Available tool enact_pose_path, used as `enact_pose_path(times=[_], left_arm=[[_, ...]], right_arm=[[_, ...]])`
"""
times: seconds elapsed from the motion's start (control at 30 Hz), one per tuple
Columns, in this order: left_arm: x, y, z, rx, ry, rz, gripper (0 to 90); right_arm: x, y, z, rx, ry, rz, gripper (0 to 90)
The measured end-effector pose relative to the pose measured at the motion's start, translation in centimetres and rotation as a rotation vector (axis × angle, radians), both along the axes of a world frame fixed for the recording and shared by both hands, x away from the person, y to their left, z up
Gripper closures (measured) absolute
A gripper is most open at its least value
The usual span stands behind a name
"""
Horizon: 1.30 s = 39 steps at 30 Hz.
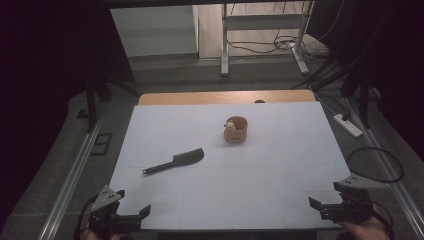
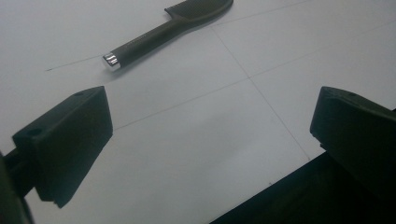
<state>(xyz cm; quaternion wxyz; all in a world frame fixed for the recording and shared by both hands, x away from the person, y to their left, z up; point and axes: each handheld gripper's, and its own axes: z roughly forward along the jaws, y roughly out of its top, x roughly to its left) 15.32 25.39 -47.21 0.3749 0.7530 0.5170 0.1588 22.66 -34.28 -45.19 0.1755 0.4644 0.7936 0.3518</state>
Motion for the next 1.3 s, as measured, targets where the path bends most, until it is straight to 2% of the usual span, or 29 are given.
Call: enact_pose_path(times=[0.13,0.27,0.73,1.03,1.2,1.3], left_arm=[[-0.02,0.02,-0.01,-0.002,-0.002,-0.003,0.0],[0.01,0.04,-0.02,-0.006,0.0,-0.002,0.0],[0.19,0.34,-0.09,-0.034,0.015,-0.003,0.0],[0.17,0.21,0.1,-0.04,-0.001,-0.005,0.0],[0.57,-0.12,0.36,-0.022,-0.004,-0.018,0.0],[0.92,-0.4,0.27,-0.011,0.009,-0.035,0.0]], right_arm=[[0.04,0.09,-0.03,-0.005,0.002,0.004,0.0],[0.01,0.4,-0.1,-0.031,0.005,0.02,0.0],[0.18,0.34,-0.16,-0.027,0.021,0.016,0.0],[0.2,0.37,-0.17,-0.032,0.023,0.018,0.0],[0.19,0.41,-0.18,-0.033,0.023,0.019,0.0],[0.16,0.42,-0.17,-0.035,0.02,0.017,0.0]])
